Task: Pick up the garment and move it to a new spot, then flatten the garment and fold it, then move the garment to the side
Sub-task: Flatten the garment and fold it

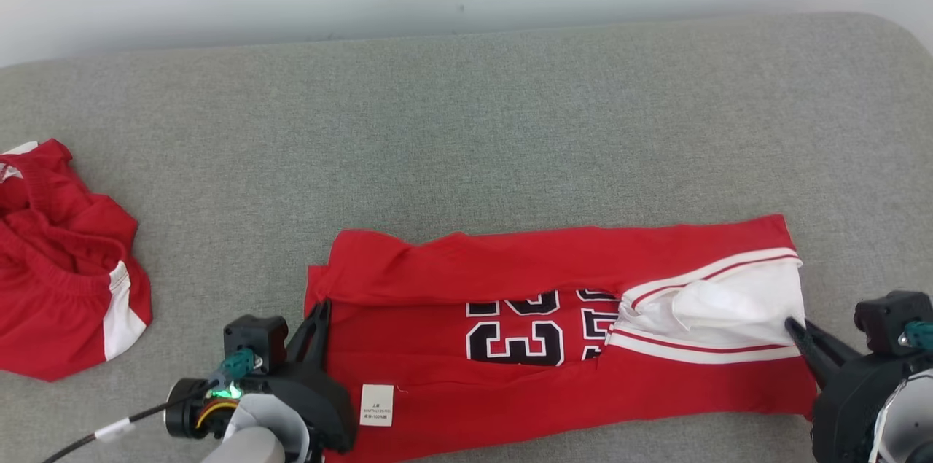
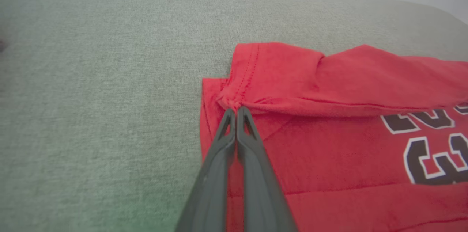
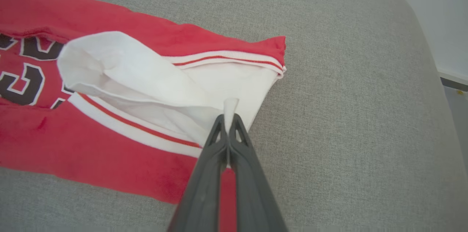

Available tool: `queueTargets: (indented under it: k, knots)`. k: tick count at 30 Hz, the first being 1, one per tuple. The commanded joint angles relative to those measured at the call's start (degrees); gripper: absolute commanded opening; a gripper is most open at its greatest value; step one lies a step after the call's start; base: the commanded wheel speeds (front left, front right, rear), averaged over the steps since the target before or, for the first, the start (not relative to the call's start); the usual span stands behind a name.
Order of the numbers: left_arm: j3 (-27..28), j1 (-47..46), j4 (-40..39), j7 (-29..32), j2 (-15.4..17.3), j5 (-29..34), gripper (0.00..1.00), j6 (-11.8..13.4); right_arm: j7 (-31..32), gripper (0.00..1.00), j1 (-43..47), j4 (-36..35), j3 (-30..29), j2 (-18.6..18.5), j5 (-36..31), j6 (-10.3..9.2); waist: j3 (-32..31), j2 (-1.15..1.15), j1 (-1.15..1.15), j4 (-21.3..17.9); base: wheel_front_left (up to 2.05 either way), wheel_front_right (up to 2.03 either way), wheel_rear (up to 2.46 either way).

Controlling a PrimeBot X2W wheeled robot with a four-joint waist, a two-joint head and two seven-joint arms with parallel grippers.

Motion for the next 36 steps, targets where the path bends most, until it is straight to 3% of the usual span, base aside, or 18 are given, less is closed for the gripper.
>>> queueTargets:
  k: [1,13,14,15,16,28,29,31,36]
  knots:
    - [-0.08,0.92,-0.06,-0.18,0.14,-0.21,0.00,0.37,0.17,0.00,0.66,0.14,0.10,0.08,-0.35,-0.14,-0.20,0.00,0.00,0.13,0.00,0.00,0.00]
    - [-0.50,4.46,-0.99,-0.31,-0.41,-1.23,0.00,2.21,1.13,0.01,1.78,2.29,0.75,-0.03,-1.25,-0.14,-1.44,0.00,0.00,1.02,0.00,0.00,0.00]
    - [-0.52,4.67,-1.21,-0.34,-0.43,-1.23,0.00,2.32,0.92,0.18,1.71,2.41,0.75,0.01,-1.30,-0.14,-1.55,0.00,0.00,1.07,0.00,0.00,0.00]
    - [-0.64,4.89,-1.39,-0.35,-0.53,-1.27,0.00,2.39,0.65,0.45,1.66,2.57,0.67,0.02,-1.47,-0.14,-1.68,0.00,0.00,1.14,0.00,0.00,0.00]
    - [-0.79,5.12,-1.62,-0.28,-0.61,-1.27,0.00,2.45,0.47,1.00,1.67,2.75,0.57,0.08,-1.66,-0.14,-1.82,0.00,0.00,1.23,0.00,0.00,0.00]
    - [-1.07,7.98,-4.55,-0.51,0.03,-1.64,0.00,3.92,-0.28,1.00,2.21,1.45,-3.39,3.11,-4.68,-0.14,-3.20,0.00,0.00,1.79,0.00,0.00,0.00]
    - [-0.96,8.25,-4.72,-0.64,0.00,-1.74,0.06,4.01,-0.21,1.00,2.27,1.31,-3.67,3.41,-4.88,-0.14,-3.31,0.00,0.00,1.83,0.00,0.00,0.00]
    - [-0.76,8.47,-5.16,-0.99,0.01,-1.30,1.00,4.30,-0.02,1.00,2.26,0.99,-4.22,3.93,-5.13,-0.14,-3.58,0.00,0.00,1.90,0.00,0.00,0.00]
    - [0.14,9.41,-5.74,-2.11,0.05,-0.04,1.00,4.88,0.90,1.00,1.44,2.23,-6.34,5.87,-3.91,-0.14,-4.73,0.00,0.00,1.91,0.00,0.00,0.00]
